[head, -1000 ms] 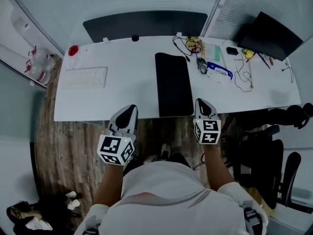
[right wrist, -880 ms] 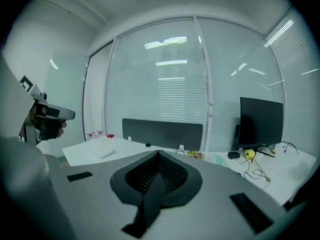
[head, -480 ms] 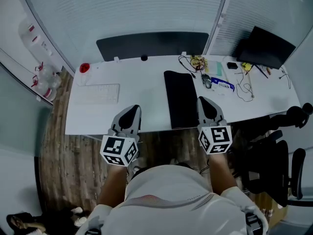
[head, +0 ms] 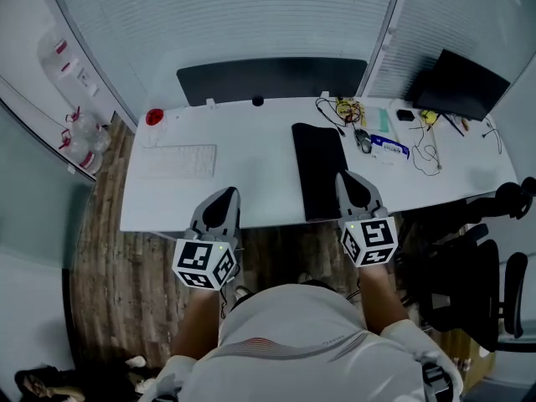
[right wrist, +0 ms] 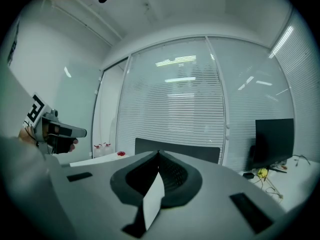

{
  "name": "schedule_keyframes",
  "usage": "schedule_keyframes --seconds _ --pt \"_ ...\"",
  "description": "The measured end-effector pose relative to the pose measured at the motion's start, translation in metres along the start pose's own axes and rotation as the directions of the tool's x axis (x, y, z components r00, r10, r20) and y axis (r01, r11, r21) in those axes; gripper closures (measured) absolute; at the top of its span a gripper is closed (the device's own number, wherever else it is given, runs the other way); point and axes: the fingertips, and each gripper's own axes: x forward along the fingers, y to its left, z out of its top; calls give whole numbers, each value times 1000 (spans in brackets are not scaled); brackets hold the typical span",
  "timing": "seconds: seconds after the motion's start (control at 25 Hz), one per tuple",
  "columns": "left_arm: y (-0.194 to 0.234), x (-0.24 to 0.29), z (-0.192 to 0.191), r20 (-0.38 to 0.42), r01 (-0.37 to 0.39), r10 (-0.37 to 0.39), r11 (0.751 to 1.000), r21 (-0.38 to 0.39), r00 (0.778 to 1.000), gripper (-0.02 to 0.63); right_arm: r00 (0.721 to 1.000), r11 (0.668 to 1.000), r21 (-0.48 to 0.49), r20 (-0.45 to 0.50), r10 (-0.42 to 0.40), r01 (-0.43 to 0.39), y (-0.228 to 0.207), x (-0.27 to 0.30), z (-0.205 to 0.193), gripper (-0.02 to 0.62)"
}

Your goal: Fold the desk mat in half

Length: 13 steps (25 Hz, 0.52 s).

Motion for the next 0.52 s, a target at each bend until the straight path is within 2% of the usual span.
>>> schedule_keyframes --seconds 0.52 --pt "0 -11 -9 -13 -14 14 999 -29 1000 589 999 999 -3 -28 33 -33 10 5 -3 543"
